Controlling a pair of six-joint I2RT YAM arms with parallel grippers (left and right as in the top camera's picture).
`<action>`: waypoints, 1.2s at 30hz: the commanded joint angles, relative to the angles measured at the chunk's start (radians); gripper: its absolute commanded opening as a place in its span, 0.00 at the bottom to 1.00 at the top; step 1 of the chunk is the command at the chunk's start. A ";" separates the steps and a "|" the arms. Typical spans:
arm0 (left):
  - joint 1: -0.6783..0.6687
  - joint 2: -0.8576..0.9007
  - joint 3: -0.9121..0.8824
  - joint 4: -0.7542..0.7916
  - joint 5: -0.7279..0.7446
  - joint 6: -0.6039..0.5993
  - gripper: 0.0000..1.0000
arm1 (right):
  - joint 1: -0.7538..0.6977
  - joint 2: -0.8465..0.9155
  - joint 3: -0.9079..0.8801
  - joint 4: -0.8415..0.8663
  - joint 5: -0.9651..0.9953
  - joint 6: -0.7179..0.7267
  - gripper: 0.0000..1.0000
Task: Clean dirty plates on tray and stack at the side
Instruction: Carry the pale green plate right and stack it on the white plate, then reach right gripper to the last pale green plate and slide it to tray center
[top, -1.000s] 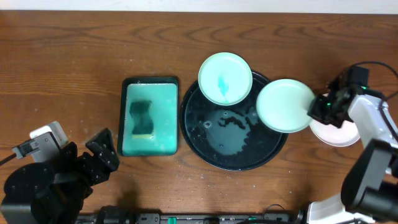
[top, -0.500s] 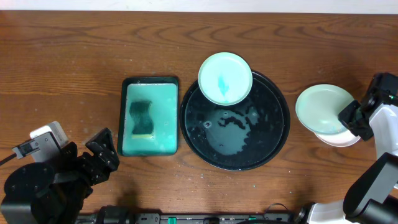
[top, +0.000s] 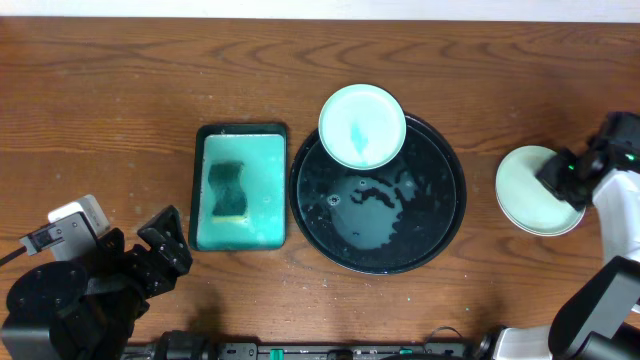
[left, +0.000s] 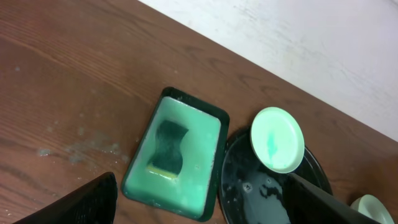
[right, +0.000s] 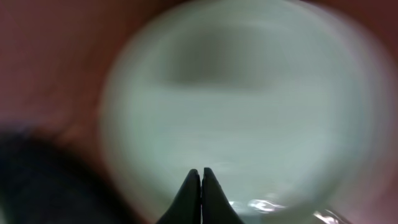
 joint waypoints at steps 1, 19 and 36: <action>0.006 0.000 0.009 -0.003 -0.009 0.002 0.85 | 0.127 -0.013 0.003 0.105 -0.508 -0.304 0.10; 0.006 0.000 0.009 -0.003 -0.009 0.002 0.85 | 0.743 0.245 0.003 0.699 0.325 -0.388 0.66; 0.006 0.000 0.009 -0.003 -0.009 0.002 0.85 | 0.698 0.353 0.003 0.584 0.202 -0.361 0.01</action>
